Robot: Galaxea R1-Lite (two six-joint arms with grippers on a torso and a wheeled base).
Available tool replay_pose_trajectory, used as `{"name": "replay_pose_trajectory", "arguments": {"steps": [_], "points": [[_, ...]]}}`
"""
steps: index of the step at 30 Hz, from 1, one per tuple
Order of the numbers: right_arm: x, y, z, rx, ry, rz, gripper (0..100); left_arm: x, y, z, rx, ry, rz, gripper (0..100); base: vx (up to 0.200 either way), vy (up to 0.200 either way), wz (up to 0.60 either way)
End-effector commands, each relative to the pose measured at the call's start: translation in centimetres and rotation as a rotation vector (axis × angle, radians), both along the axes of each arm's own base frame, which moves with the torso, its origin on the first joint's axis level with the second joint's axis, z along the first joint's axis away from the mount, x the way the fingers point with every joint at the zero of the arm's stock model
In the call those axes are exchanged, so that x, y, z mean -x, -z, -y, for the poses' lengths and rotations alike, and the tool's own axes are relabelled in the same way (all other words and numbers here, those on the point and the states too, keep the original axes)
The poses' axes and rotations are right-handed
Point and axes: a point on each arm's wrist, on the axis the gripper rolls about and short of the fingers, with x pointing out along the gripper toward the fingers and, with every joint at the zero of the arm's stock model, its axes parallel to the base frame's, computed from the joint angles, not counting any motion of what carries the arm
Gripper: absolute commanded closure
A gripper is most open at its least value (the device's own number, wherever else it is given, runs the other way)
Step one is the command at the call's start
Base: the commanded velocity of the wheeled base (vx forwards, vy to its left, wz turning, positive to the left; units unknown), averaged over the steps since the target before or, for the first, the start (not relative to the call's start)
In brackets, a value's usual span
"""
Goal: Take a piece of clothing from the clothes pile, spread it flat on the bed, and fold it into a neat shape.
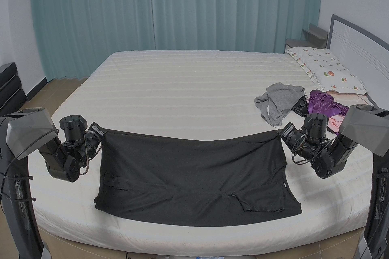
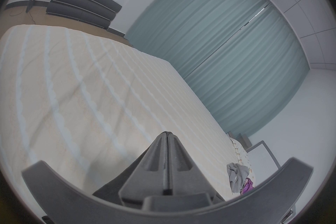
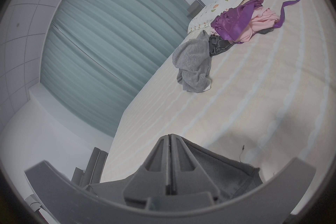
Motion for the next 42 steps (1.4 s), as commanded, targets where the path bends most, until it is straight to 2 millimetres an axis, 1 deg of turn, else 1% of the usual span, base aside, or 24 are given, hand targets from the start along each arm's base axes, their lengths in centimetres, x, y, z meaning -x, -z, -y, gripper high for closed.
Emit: {"name": "replay_pose_trajectory", "arguments": {"steps": [1,3,6,7,8,12,14,15,16,21,26,27,28,33,39,42], "points": [[-0.3,0.7,0.4,0.002,0.012,-0.006,100,-0.1,0.2,-0.4,0.003,-0.013,-0.001,100,0.0,0.0,0.0],[-0.2,0.8,0.5,0.002,0.012,-0.012,100,0.0,0.3,-0.5,0.001,-0.016,-0.008,100,0.0,0.0,0.0],[0.9,1.4,0.6,0.009,0.007,-0.054,100,0.9,1.4,-0.7,0.001,-0.015,-0.058,100,0.0,0.0,0.0],[1.0,1.4,0.6,0.01,0.005,-0.057,100,1.0,1.4,-0.7,0.002,-0.014,-0.06,100,0.0,0.0,0.0],[1.7,1.3,0.5,0.011,-0.005,-0.072,100,1.8,2.0,-0.6,0.002,-0.006,-0.092,100,0.0,0.0,0.0],[3.1,1.3,0.6,0.02,-0.025,-0.105,100,2.8,2.4,-0.6,0.009,0.013,-0.129,100,0.0,0.0,0.0],[4.2,1.4,0.7,0.035,-0.043,-0.131,100,3.5,2.6,-0.8,-0.008,0.03,-0.158,100,0.0,0.0,0.0],[4.2,1.4,0.7,0.037,-0.043,-0.132,100,3.6,2.7,-0.8,-0.011,0.029,-0.16,100,0.0,0.0,0.0],[5.4,1.8,0.9,0.056,-0.06,-0.168,100,4.7,3.4,-0.8,-0.048,0.057,-0.205,100,0.0,0.0,0.0],[6.9,2.7,1.2,0.07,-0.071,-0.226,100,6.0,4.1,-0.7,-0.067,0.074,-0.261,100,0.0,0.0,0.0],[8.3,4.1,1.3,0.103,-0.091,-0.295,100,7.0,4.9,-0.7,-0.063,0.088,-0.306,100,0.0,0.0,0.0],[8.3,4.1,1.3,0.103,-0.091,-0.295,100,7.0,4.9,-0.7,-0.063,0.088,-0.306,100,0.0,0.0,0.0],[8.5,4.5,1.3,0.109,-0.095,-0.311,100,7.5,5.1,-0.6,-0.053,0.113,-0.324,100,0.0,0.0,0.0],[8.7,4.8,1.3,0.112,-0.098,-0.327,100,8.5,5.7,-0.4,-0.032,0.148,-0.366,100,0.0,0.0,0.0],[9.0,4.9,1.3,0.114,-0.098,-0.336,100,8.5,5.6,-0.5,-0.032,0.145,-0.364,100,0.0,0.0,0.0],[8.9,4.1,1.5,0.108,-0.087,-0.306,100,8.2,5.0,-0.8,-0.031,0.133,-0.339,100,0.0,0.0,0.0]]}}
